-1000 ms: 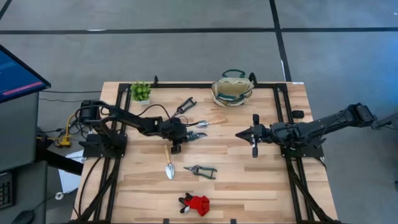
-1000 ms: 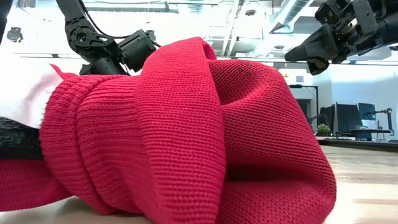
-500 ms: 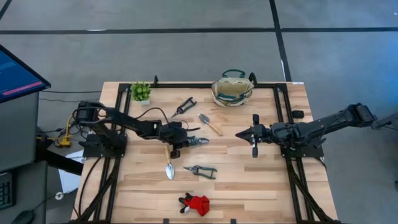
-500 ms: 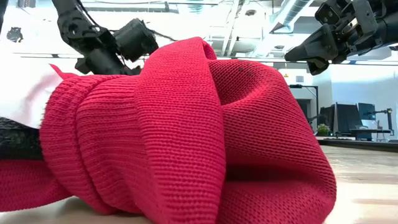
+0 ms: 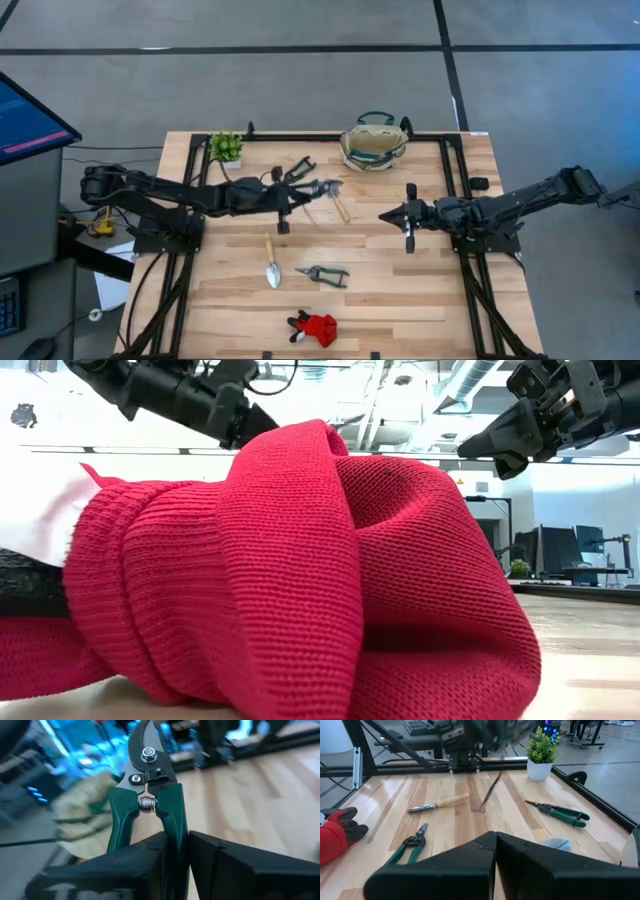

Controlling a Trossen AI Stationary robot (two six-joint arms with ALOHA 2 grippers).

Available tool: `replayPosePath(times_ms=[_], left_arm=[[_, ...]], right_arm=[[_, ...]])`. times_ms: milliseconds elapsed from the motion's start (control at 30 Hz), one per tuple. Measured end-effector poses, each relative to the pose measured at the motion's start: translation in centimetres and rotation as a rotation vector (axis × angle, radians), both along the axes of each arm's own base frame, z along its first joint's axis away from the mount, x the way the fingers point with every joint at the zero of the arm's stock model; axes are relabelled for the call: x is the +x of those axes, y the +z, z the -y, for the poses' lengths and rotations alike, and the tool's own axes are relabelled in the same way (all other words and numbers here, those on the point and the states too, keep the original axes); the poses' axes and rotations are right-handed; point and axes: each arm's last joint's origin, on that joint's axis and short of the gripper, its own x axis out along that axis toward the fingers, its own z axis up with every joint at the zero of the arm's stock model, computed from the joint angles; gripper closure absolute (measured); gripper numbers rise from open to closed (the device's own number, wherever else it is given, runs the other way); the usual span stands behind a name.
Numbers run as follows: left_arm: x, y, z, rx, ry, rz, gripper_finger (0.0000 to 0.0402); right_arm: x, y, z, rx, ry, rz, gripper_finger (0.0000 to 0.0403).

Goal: Pick & Place Garden tools in Gardening bag
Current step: Put the middle green shears into the gardening bag

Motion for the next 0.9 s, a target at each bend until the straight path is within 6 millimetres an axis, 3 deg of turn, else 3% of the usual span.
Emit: replayPosePath(times_ms=[300, 500, 700, 900], left_arm=[[1.7, -0.4, -0.4, 0.115, 0.116, 0.117, 0.0362], [3.5, -1.7, -0.5, 0.138, 0.108, 0.115, 0.0362], [5.4, -1.5, -0.5, 0.178, 0.087, 0.109, 0.0362], [6.0, -1.1, -1.1, 0.178, 0.099, 0.12, 0.0362]], right_arm=[[0.2, 1.0, 0.0, 0.027, -0.009, 0.108, 0.0402], [0.3, 2.7, 0.9, 0.17, -0.152, 0.303, 0.0402], [1.0, 1.9, 2.1, 0.258, -0.228, 0.285, 0.0402], [2.5, 1.2, 2.9, 0.267, -0.272, 0.323, 0.0389]])
